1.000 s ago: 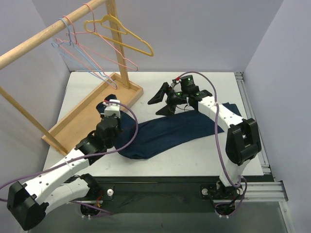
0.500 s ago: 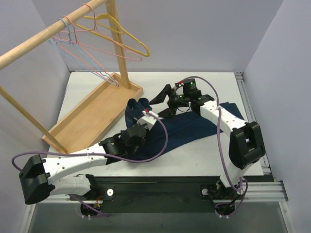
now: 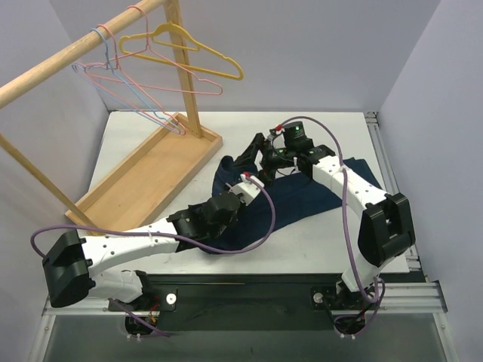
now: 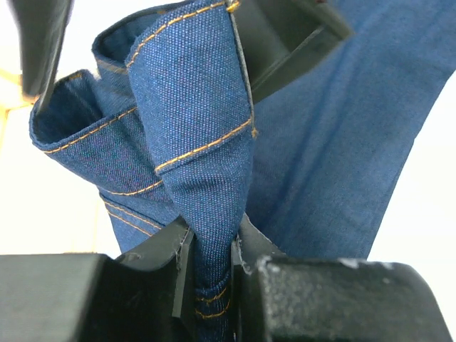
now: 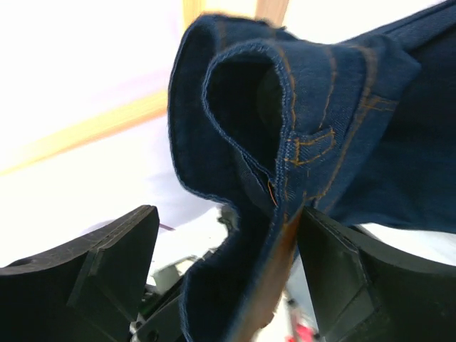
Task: Place the trousers on the hanger
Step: Fold the trousers at the center of the board.
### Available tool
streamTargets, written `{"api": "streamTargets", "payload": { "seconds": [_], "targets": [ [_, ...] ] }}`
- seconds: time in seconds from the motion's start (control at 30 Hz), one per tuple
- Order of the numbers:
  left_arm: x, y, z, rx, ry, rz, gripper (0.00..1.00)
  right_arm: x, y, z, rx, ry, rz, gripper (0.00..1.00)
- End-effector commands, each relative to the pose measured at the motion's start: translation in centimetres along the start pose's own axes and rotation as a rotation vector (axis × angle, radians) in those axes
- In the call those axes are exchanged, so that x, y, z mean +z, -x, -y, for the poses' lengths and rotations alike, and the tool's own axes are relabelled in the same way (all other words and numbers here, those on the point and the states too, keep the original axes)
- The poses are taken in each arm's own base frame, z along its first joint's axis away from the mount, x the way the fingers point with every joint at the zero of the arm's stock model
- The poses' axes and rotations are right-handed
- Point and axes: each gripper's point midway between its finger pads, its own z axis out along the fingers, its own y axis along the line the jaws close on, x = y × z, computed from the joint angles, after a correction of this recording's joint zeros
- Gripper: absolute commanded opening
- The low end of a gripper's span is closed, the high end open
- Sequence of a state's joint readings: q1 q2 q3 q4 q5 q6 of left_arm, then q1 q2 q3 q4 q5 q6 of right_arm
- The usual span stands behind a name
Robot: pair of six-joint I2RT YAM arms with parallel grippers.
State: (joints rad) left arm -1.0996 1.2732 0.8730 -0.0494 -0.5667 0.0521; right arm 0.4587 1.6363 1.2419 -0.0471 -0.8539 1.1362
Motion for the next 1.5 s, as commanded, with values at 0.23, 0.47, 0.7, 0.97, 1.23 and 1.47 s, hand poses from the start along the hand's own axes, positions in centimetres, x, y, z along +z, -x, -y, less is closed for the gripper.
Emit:
{"api": "streamTargets", "payload": {
  "seconds": [0.23, 0.47, 0.7, 0.97, 1.23, 1.47],
  "targets": [
    [1.8, 4.0, 2.6, 0.054, -0.08, 0.051, 0.0, -0.3, -5.5, 3.3, -0.158, -0.111, -0.213, 0.73],
    [1.6, 4.9, 3.0, 0.06, -0.091, 0.071, 0.0, 0.1, -6.0, 4.4, -0.187, -0.093, -0.283, 0.3],
    [0.0, 3.9, 1.4, -0.092, -0.034, 0.04, 0.84, -2.0, -2.8, 3.2, -0.307, -0.125, -0.121, 0.0],
    [-4.0, 5.7, -2.3, -0.258, 0.007, 0.083, 0.97, -8.4, 0.4, 1.0, -0.439, -0.067, 0.029, 0.0],
    [-3.1, 0.7, -4.8, -0.507, -0.012, -0.019, 0.97, -13.3, 0.7, 5.9, -0.662, -0.334, 0.026, 0.0],
    [0.2, -4.8, -5.6, -0.615, -0.042, -0.197, 0.97, -16.7, 5.4, 10.1, -0.716, -0.58, 0.127, 0.0]
  ]
}}
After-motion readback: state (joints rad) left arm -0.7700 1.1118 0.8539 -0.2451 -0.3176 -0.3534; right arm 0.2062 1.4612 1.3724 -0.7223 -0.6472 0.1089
